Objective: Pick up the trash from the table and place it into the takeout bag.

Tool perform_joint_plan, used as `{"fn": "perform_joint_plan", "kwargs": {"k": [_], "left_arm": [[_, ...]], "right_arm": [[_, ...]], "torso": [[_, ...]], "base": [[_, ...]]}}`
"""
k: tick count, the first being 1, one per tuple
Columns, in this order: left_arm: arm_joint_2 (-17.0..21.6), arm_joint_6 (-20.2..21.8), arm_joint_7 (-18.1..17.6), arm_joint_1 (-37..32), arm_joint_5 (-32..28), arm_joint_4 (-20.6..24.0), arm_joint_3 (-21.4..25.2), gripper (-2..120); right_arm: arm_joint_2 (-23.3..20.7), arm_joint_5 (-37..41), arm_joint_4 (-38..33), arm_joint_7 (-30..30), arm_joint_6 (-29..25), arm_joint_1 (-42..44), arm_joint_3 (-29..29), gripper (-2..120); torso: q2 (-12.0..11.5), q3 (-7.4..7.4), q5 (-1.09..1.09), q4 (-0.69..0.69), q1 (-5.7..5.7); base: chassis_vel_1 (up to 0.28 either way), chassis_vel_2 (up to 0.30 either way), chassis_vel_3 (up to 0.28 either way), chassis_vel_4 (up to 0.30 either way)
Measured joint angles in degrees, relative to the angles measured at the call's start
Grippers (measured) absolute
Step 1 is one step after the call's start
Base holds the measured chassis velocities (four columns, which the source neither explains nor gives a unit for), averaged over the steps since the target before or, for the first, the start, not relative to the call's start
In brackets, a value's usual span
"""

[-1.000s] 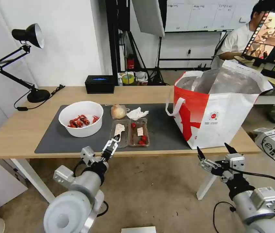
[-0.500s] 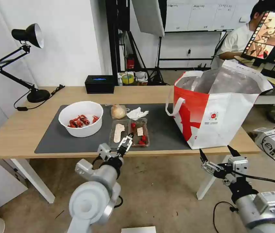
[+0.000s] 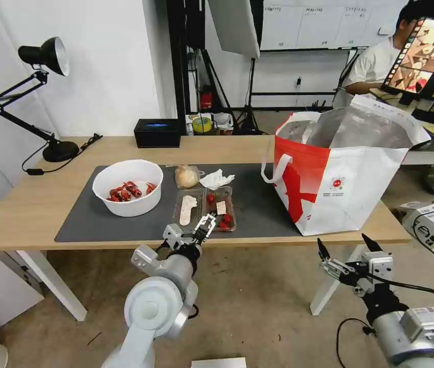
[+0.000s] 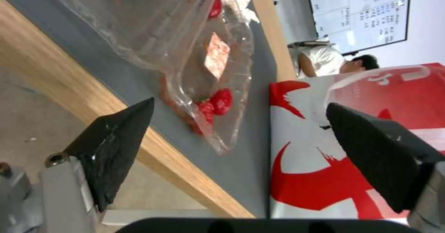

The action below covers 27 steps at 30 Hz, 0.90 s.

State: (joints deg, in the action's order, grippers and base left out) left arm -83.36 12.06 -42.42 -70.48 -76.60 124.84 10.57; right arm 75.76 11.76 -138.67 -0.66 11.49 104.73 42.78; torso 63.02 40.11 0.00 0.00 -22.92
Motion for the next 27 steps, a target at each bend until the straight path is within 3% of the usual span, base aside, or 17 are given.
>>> {"fn": "perform_joint_plan", "kwargs": {"k": [27], "left_arm": [[-0.7, -0.8, -1.5, 2.8, 0.6, -4.1, 0.5, 100]], "right_arm": [[1.6, -1.6, 0.8, 0.0, -3.2, 1.4, -0.2, 100]], "torso": [[0.0, 0.0, 0.0, 0.0, 0.0]], "base": [[0.0, 0.0, 0.0, 0.0]]}}
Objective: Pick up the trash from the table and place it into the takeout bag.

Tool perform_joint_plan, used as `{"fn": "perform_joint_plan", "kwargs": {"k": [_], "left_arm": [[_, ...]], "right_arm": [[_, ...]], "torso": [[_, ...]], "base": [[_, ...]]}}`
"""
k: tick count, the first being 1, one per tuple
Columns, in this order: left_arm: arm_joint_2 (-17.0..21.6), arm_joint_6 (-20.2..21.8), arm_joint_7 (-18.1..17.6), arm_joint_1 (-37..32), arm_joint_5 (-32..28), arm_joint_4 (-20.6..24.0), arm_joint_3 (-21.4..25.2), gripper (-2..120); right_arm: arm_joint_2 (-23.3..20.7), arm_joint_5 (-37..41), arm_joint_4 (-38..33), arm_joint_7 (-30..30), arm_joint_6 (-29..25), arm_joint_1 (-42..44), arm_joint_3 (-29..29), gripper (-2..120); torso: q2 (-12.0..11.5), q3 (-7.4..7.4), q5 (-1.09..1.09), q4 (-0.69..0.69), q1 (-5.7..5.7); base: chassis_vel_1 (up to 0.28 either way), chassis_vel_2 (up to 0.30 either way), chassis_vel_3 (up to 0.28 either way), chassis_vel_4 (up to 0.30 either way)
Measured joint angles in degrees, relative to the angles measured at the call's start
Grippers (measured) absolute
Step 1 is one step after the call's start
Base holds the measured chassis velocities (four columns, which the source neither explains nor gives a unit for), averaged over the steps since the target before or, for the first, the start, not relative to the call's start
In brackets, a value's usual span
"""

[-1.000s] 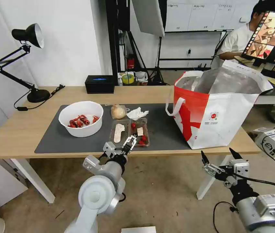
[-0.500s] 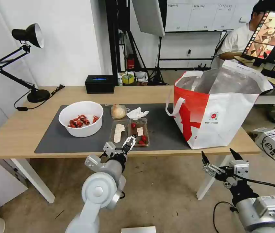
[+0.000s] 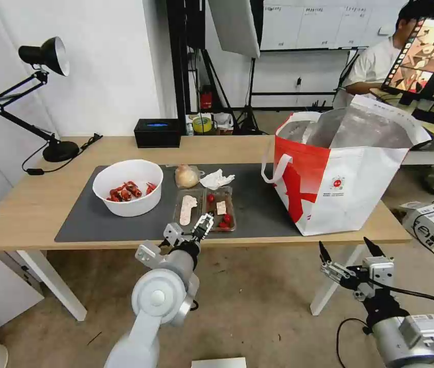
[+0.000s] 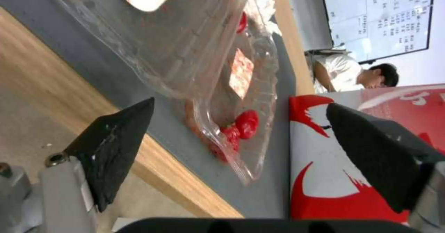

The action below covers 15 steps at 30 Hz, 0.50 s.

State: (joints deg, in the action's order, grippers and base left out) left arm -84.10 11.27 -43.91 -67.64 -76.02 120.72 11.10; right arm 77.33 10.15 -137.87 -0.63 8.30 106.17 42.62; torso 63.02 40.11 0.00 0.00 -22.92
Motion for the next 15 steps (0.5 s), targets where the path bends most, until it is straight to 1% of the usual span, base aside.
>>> {"fn": "perform_joint_plan", "kwargs": {"k": [7, 15], "left_arm": [[0.4, 0.0, -0.5, 0.3, 0.0, -0.4, 0.1, 100], [0.2, -0.8, -1.7, 2.0, 0.0, -2.1, 0.4, 100]], "right_arm": [[0.2, -0.2, 0.0, 0.3, -0.1, 0.0, -0.1, 100], [0.6, -0.4, 0.5, 0.4, -0.3, -0.3, -0.4, 100]], "torso": [[0.0, 0.0, 0.0, 0.0, 0.0], [0.0, 0.0, 0.0, 0.0, 0.0]], "base": [[0.0, 0.0, 0.0, 0.0], [0.0, 0.0, 0.0, 0.0]]}}
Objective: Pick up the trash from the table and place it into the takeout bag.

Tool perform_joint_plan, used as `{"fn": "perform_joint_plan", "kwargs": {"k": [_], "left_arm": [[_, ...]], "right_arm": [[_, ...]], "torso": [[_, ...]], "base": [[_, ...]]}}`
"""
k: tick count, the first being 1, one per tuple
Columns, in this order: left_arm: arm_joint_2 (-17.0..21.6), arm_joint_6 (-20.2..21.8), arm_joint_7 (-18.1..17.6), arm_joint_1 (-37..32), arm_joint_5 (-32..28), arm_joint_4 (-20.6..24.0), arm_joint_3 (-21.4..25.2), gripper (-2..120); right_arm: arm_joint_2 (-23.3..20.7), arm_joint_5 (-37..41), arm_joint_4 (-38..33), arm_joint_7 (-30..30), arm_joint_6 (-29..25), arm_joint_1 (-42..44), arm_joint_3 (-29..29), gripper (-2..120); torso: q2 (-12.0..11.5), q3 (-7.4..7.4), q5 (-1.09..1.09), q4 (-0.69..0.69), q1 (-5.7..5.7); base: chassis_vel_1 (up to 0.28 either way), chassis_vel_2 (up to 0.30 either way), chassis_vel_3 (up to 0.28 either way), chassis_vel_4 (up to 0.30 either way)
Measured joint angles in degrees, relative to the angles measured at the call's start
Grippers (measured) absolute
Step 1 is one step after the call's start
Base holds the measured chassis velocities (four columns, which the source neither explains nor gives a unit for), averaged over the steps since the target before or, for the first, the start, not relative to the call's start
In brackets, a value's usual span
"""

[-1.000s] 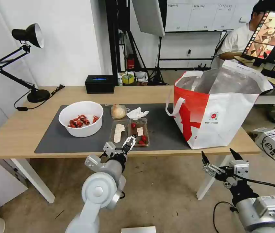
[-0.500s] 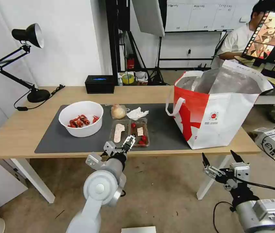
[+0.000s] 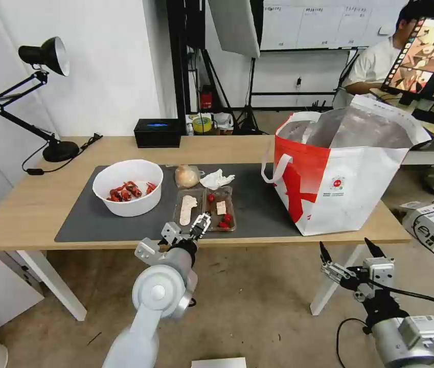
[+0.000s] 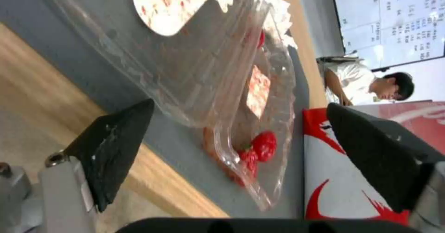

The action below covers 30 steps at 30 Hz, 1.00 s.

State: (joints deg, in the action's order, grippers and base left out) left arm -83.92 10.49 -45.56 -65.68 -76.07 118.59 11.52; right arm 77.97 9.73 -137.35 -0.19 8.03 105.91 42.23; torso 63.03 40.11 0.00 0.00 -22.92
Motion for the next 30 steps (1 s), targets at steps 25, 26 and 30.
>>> {"fn": "perform_joint_plan", "kwargs": {"k": [25, 26, 30], "left_arm": [[1.0, -3.6, 2.3, 1.9, -2.0, 2.9, 1.9, 100], [1.1, -3.7, 2.5, 2.1, -2.3, 3.2, 2.0, 100], [1.5, -3.2, 3.6, 2.3, -4.6, 4.2, 2.2, 100]], "right_arm": [[-1.1, -0.4, 1.8, -0.1, -0.4, -1.2, -0.6, 100], [-1.2, -0.4, 1.9, -0.1, -0.4, -1.3, -0.6, 100], [-1.4, -0.4, 2.1, -0.1, -0.4, -1.5, -0.6, 100]], "torso": [[0.0, 0.0, 0.0, 0.0, 0.01], [0.0, 0.0, 0.0, 0.0, 0.0], [0.0, 0.0, 0.0, 0.0, 0.01]], "base": [[0.0, 0.0, 0.0, 0.0], [0.0, 0.0, 0.0, 0.0], [0.0, 0.0, 0.0, 0.0]]}}
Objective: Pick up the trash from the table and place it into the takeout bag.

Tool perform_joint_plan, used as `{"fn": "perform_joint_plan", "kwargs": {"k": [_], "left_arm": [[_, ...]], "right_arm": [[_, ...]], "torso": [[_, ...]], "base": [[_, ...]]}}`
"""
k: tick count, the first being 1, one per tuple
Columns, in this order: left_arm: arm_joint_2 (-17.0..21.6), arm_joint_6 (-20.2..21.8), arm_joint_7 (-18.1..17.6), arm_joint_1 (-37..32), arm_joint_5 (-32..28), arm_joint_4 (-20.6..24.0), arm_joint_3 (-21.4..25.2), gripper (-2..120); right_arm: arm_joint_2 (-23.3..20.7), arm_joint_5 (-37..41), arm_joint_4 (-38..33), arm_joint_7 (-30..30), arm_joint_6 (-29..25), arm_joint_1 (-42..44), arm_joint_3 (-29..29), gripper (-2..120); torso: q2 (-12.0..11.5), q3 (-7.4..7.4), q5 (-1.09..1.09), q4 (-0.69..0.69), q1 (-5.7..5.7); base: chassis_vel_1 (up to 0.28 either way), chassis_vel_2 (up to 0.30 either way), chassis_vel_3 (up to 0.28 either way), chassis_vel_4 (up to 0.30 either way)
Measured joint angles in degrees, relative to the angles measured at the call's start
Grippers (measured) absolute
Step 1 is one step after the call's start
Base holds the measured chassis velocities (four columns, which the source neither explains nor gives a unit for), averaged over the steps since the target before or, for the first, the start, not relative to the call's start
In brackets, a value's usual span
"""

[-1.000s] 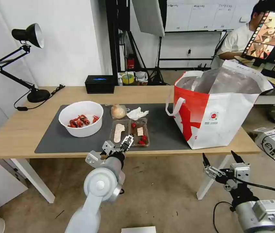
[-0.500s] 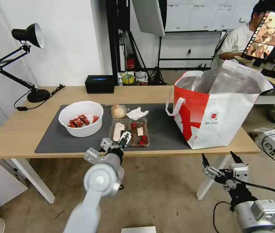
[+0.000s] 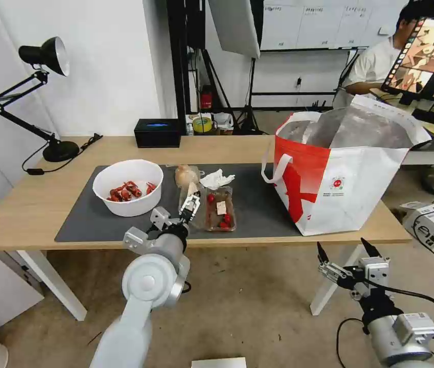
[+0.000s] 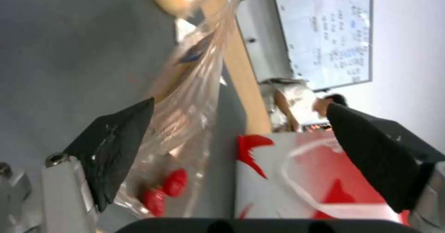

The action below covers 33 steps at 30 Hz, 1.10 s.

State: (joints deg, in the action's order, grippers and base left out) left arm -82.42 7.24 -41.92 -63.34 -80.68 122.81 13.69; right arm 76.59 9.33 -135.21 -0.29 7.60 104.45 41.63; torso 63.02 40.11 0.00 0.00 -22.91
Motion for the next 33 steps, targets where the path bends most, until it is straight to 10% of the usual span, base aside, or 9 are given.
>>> {"fn": "perform_joint_plan", "kwargs": {"k": [18, 25, 27, 33], "left_arm": [[-1.9, 1.0, 0.9, 5.9, -0.3, -6.6, -6.5, 100], [5.2, 3.5, 16.8, 7.0, 12.1, -7.3, -10.3, 98], [9.6, 3.5, 26.4, 8.0, 25.6, -9.3, -12.9, 91], [18.0, 3.3, 42.3, 12.0, 40.8, -13.5, -15.6, 70]], "right_arm": [[1.4, -0.3, -0.4, 0.0, -0.8, 1.1, 0.4, 100], [2.8, 0.0, -1.2, -0.3, -2.3, 2.6, 0.7, 100], [2.4, 3.4, -1.4, -0.3, -2.0, 2.4, 0.5, 100], [-2.0, 16.5, -1.7, 0.9, 1.0, 0.2, 1.0, 100]], "torso": [[0.0, 0.0, 0.0, -0.01, 0.0], [0.0, -0.01, 0.01, -0.01, 0.0], [0.0, -0.01, 0.01, 0.0, 0.0], [0.0, 0.0, 0.01, 0.0, 0.0]], "base": [[0.0, 0.0, 0.0, 0.0], [0.0, 0.0, 0.0, 0.0], [0.0, 0.0, 0.0, 0.0], [0.0, 0.0, 0.0, 0.0]]}}
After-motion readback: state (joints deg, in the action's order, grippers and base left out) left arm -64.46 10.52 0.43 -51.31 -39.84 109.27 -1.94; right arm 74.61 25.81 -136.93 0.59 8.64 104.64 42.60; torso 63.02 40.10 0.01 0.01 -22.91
